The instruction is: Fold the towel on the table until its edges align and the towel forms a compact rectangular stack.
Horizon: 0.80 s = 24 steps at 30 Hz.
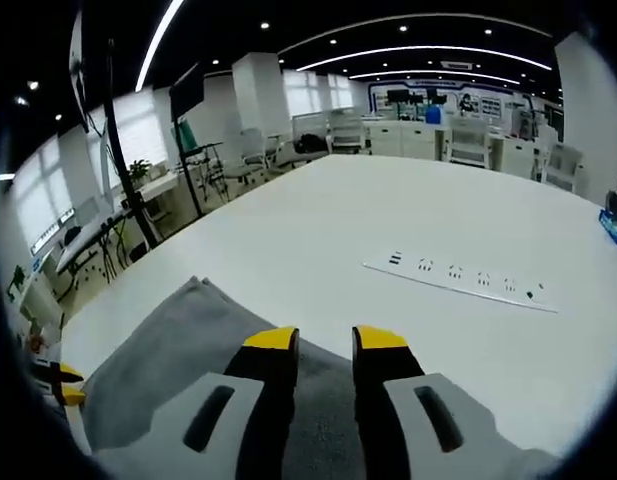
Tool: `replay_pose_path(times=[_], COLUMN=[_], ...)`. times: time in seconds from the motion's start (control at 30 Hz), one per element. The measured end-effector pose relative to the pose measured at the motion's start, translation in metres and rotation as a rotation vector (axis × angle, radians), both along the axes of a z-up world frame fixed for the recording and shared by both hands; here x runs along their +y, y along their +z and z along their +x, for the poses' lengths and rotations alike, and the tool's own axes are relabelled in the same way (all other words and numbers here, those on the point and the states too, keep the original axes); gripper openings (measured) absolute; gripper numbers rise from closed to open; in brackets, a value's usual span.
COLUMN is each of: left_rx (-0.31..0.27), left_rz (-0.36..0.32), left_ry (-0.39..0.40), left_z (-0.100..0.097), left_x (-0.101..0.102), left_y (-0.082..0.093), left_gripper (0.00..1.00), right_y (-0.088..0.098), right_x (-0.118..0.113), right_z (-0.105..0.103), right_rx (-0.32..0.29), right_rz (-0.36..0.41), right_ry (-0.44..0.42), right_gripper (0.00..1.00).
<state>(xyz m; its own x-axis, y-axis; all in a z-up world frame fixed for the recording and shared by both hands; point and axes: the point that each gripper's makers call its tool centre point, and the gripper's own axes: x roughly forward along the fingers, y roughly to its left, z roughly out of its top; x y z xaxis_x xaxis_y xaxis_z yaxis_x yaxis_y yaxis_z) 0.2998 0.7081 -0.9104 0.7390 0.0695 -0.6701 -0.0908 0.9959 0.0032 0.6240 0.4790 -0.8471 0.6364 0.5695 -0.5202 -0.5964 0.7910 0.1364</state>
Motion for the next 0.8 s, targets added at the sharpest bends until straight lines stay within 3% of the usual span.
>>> replay_pose_path(times=[0.27, 0.8], left_rx=[-0.009, -0.020], left_rz=[-0.050, -0.036], left_ry=[0.024, -0.033], left_z=[-0.001, 0.001], left_x=[-0.002, -0.008], left_y=[-0.002, -0.003], left_gripper=[0.24, 0.20], right_y=[-0.010, -0.037], right_x=[-0.032, -0.090], right_z=[0.005, -0.003], right_rx=[0.019, 0.067], right_rz=[-0.008, -0.046], right_ry=[-0.061, -0.164], right_gripper=[0.21, 0.22])
